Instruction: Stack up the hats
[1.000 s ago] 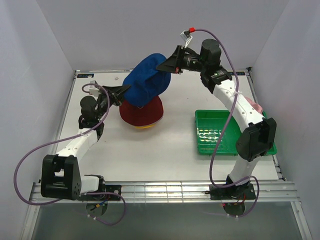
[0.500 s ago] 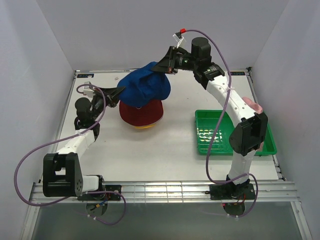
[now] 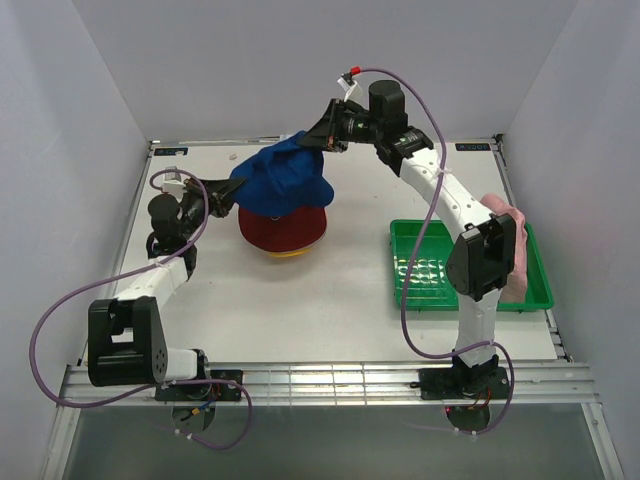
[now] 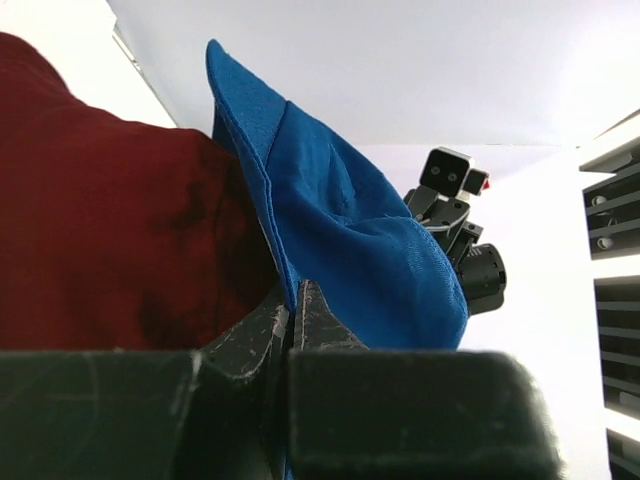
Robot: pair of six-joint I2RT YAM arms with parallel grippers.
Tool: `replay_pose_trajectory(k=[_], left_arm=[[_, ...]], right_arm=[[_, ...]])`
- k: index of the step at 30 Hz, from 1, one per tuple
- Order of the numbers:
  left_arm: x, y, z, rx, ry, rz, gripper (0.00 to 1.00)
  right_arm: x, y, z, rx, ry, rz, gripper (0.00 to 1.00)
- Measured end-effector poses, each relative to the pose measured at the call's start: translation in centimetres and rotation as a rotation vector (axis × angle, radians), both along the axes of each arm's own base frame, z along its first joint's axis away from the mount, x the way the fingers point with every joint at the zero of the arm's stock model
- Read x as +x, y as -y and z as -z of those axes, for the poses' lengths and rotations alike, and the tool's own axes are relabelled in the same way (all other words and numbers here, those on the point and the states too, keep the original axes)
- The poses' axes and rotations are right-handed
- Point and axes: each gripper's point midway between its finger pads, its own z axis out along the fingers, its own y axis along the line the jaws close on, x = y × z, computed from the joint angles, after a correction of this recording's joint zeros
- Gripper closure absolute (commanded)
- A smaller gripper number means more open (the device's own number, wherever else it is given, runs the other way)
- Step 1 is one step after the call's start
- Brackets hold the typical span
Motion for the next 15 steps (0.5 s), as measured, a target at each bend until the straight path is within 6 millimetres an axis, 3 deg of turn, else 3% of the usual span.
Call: replay_pose_trajectory(k=[5,15], left_arm=[[-0.1,-0.4,1.6,0.022,-0.025,-0.004,1.0],[-0.3,-1.8,3.1,0.093,-0.01,-0.003,1.0]], right_arm=[[-0.2,-0.2,1.9,-0.028,-0.032,0.005,0.92],[-1.0,-1.3,2.4,-0.052,-0.013,-0.012,0.89]])
